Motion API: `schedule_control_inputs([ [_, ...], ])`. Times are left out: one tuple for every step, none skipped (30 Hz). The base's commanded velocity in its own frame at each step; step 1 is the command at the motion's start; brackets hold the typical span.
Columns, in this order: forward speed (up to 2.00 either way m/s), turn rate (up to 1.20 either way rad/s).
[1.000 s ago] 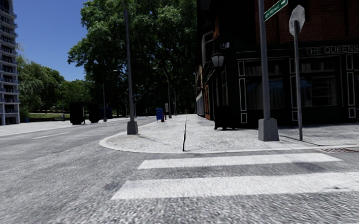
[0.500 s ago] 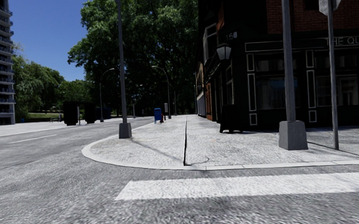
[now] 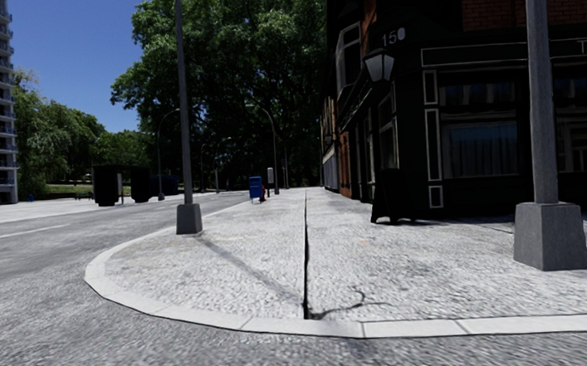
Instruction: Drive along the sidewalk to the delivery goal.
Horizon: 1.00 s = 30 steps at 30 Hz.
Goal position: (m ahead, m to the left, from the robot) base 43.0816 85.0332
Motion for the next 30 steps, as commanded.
schedule_control_inputs([
  [2.00,0.00],
  [2.00,0.00],
  [2.00,0.00],
  [2.00,0.00],
  [2.00,0.00],
  [2.00,0.00],
  [2.00,0.00],
  [2.00,0.00],
  [2.00,0.00],
  [2.00,0.00],
  [2.00,0.00],
  [2.00,0.00],
  [2.00,0.00],
  [2.00,0.00],
  [2.00,0.00],
  [2.00,0.00],
  [2.00,0.00],
  [2.00,0.00],
  [2.00,0.00],
  [2.00,0.00],
  [2.00,0.00],
  [2.00,0.00],
  [2.00,0.00],
  [2.00,0.00],
  [2.00,0.00],
  [2.00,0.00],
  [2.00,0.00],
  [2.00,0.00],
  [2.00,0.00],
  [2.00,0.00],
])
